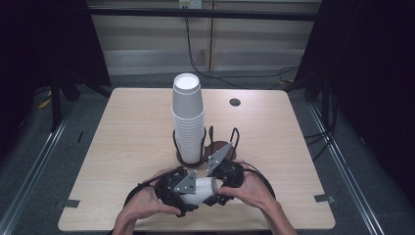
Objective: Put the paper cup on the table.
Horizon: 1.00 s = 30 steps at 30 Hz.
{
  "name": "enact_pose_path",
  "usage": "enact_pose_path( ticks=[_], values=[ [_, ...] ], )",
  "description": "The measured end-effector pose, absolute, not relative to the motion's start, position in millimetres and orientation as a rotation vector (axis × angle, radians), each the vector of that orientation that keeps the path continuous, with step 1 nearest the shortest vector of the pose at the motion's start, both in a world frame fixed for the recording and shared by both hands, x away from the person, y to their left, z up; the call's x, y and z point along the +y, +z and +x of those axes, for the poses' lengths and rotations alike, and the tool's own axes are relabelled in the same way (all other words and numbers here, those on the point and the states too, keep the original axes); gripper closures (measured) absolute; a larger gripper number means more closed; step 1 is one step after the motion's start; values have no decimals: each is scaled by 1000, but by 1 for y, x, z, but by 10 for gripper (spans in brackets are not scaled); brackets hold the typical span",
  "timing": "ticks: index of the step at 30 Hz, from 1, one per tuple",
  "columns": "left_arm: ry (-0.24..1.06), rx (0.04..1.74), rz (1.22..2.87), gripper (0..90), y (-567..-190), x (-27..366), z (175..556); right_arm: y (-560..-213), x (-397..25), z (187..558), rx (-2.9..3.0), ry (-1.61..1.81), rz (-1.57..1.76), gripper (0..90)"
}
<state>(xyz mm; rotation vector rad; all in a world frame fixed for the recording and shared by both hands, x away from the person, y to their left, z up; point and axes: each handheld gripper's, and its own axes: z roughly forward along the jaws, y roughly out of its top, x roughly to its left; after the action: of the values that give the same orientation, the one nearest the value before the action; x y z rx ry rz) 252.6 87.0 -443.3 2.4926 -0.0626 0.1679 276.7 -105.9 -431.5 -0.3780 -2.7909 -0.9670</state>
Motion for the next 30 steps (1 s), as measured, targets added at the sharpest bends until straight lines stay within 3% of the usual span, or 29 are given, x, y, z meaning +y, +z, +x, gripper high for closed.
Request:
enact_pose_path(
  ticks=[30],
  values=[
    [199, -77, 2447, 156, -443, 89, 250, -430, -100, 277, -2788, -954, -342, 219]
  ],
)
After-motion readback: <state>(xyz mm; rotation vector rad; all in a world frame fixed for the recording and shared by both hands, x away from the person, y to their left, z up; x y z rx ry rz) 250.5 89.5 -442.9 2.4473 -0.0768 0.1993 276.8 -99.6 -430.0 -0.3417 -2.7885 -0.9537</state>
